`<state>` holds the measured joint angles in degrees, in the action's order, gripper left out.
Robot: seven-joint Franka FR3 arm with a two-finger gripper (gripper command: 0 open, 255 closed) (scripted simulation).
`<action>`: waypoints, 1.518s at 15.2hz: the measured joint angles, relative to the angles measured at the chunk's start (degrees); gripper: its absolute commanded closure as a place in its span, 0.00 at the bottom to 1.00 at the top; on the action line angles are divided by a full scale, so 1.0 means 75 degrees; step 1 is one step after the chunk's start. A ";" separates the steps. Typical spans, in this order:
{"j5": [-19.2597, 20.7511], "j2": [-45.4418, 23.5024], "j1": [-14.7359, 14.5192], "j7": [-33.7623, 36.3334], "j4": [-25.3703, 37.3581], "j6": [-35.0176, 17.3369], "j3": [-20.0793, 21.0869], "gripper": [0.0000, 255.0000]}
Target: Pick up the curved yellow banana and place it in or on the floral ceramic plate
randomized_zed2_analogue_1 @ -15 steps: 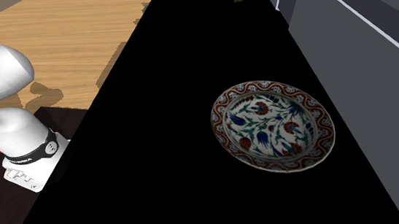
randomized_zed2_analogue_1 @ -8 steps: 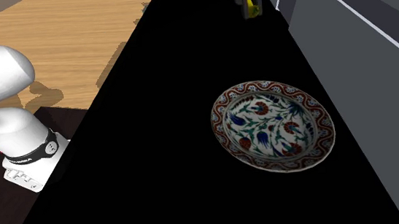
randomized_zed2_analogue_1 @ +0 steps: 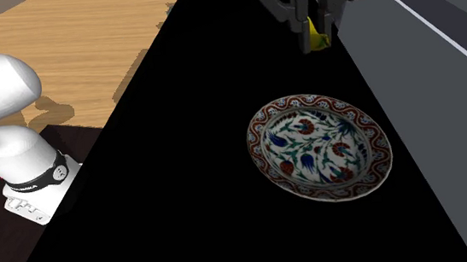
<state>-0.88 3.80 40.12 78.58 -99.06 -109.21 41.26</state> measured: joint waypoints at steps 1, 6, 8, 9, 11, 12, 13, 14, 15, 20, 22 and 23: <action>0.0106 -0.0195 0.0063 -0.0104 0.0141 -0.0013 -0.0050 1.00; 0.0186 -0.0500 0.0330 -0.0649 0.0256 -0.0129 -0.0331 1.00; 0.0177 -0.0495 0.0343 -0.0681 0.0062 -0.0317 -0.0344 1.00; 0.0176 -0.0493 0.0344 -0.0681 -0.0051 -0.0430 -0.0344 1.00; 0.0145 -0.0447 0.0347 -0.0694 -0.0305 -0.0648 -0.0348 1.00; 0.0134 -0.0432 0.0350 -0.0704 -0.0401 -0.0732 -0.0352 1.00; 0.0160 -0.0467 0.0344 -0.0685 -0.0459 -0.0818 -0.0344 1.00; 0.0172 -0.0481 0.0339 -0.0671 -0.0557 -0.0926 -0.0339 1.00; 0.0151 -0.0458 0.0348 -0.0694 -0.0678 -0.1028 -0.0348 1.00; 0.0191 -0.0507 0.0341 -0.0665 -0.1033 -0.1422 -0.0341 1.00; 0.0198 -0.0516 0.0341 -0.0661 -0.1043 -0.1441 -0.0340 1.00; 0.0200 -0.0518 0.0340 -0.0661 -0.1044 -0.1444 -0.0340 1.00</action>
<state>0.62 -0.08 42.67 73.62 -106.89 -120.04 38.71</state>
